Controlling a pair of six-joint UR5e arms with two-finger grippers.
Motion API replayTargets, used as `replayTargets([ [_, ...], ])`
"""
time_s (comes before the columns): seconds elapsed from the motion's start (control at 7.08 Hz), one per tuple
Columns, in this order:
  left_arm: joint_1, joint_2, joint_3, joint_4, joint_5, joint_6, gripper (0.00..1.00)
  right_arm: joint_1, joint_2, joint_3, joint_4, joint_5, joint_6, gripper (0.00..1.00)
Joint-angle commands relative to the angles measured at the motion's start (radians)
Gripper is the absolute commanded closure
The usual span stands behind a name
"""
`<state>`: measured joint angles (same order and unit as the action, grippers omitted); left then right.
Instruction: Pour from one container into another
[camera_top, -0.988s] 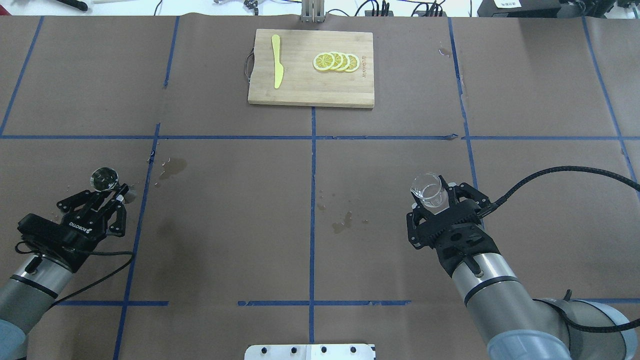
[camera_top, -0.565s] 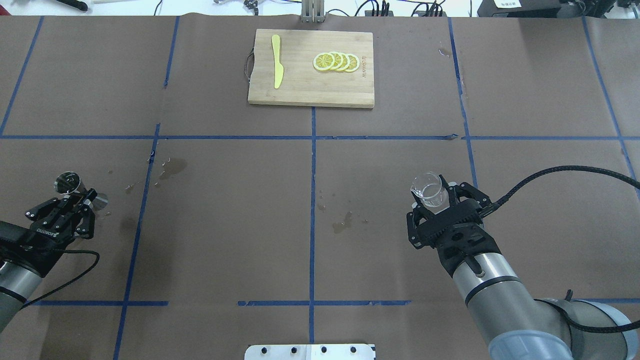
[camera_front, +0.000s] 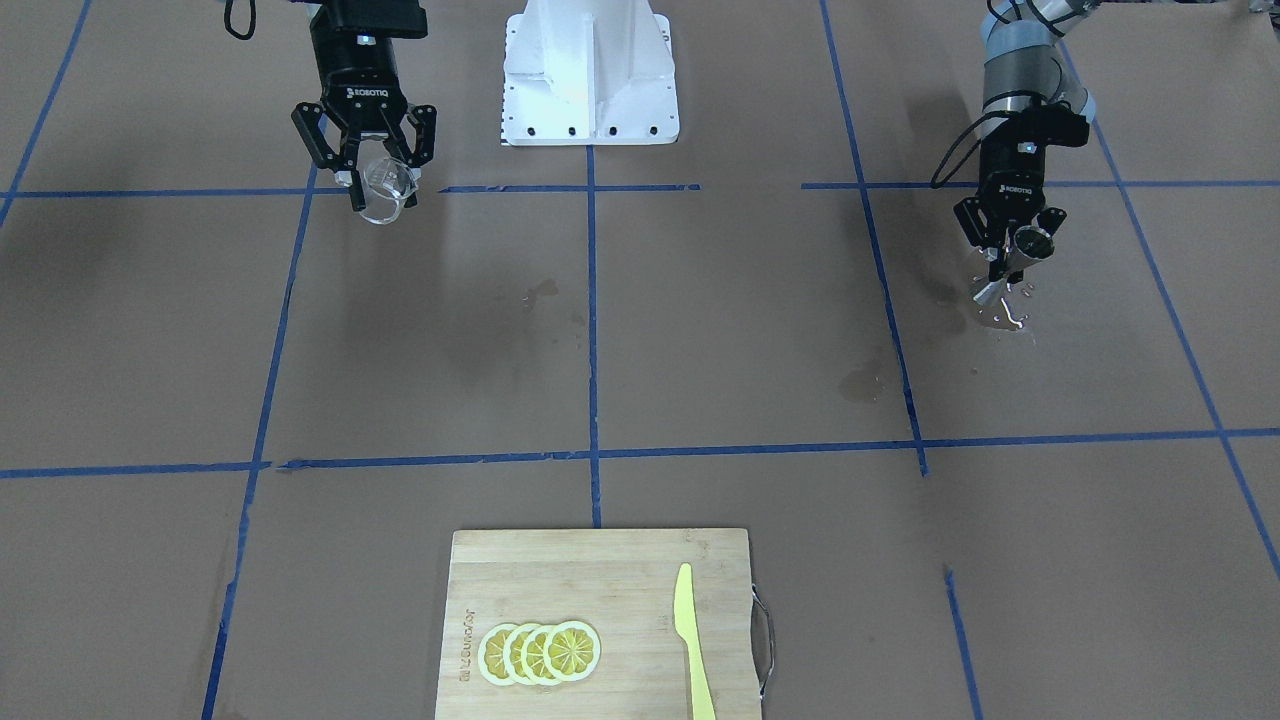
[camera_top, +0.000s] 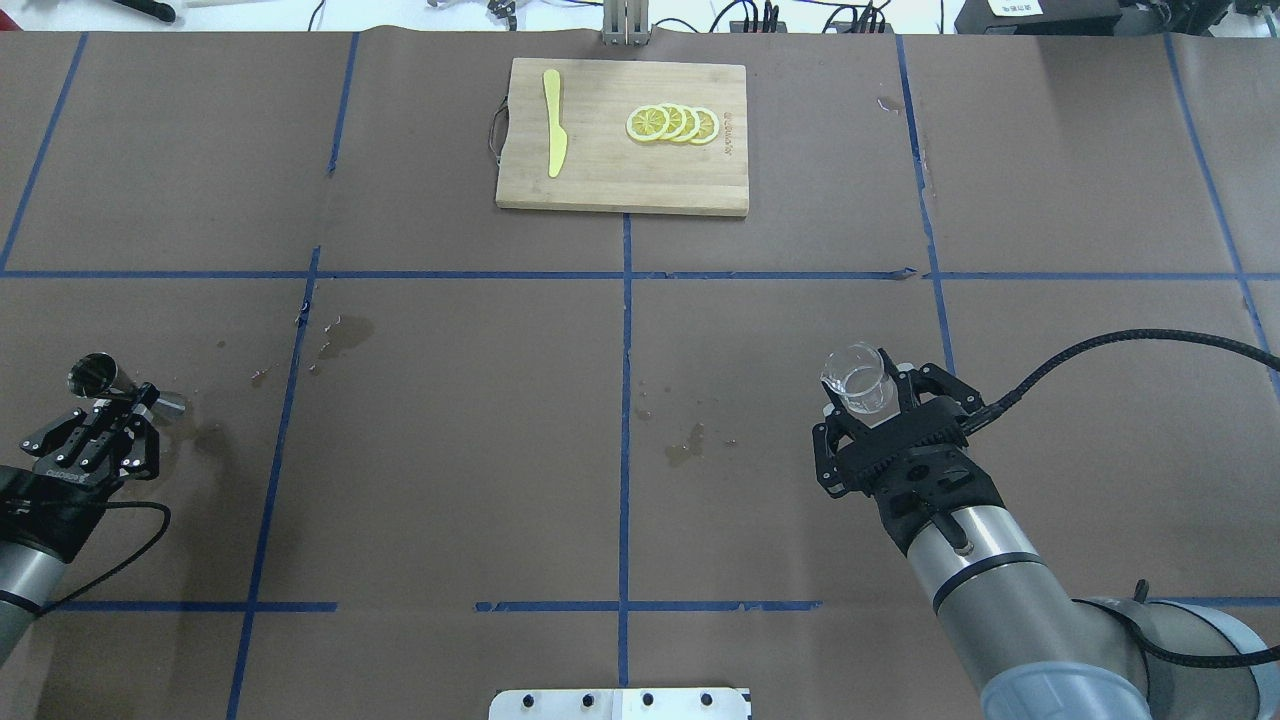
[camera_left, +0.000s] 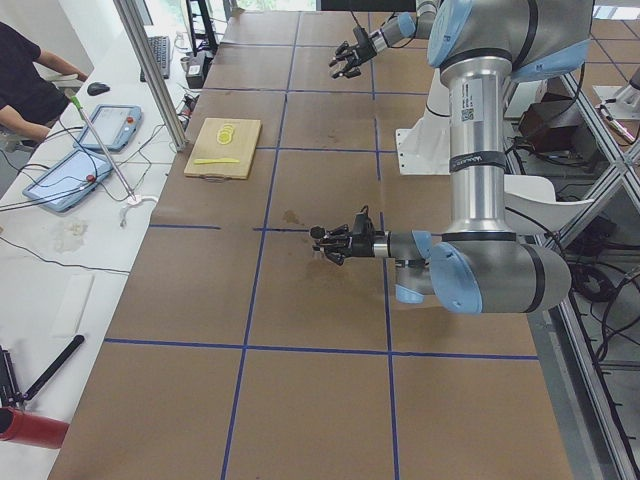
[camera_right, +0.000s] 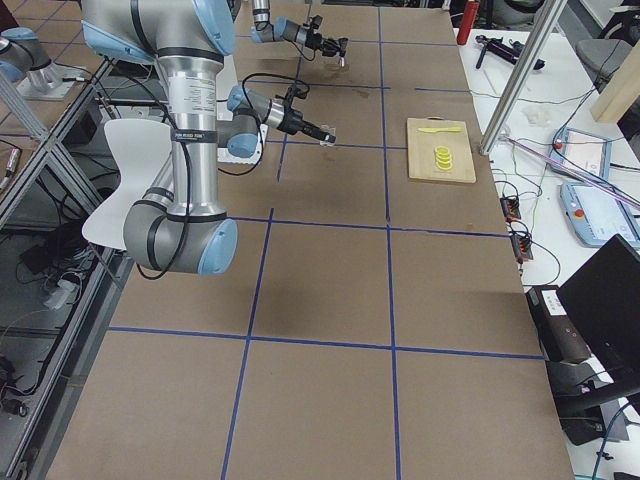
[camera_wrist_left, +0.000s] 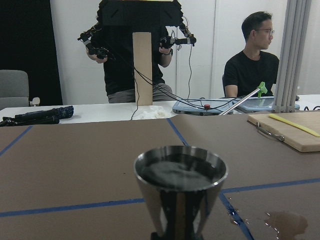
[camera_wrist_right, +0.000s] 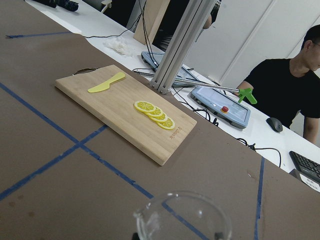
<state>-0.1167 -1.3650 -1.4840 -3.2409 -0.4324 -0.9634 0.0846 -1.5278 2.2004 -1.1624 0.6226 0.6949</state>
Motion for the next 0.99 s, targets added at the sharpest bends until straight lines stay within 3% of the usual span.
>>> replayTargets([
  [0.0, 0.003, 0.003, 0.004, 0.006, -0.041, -0.011, 1.0, 0.0, 0.0, 0.001, 0.0, -0.001, 0.0, 1.0],
  [0.85, 0.014, 0.003, 0.014, 0.026, -0.074, -0.02, 1.0, -0.002, 0.002, 0.002, 0.0, 0.0, 0.0, 1.0],
])
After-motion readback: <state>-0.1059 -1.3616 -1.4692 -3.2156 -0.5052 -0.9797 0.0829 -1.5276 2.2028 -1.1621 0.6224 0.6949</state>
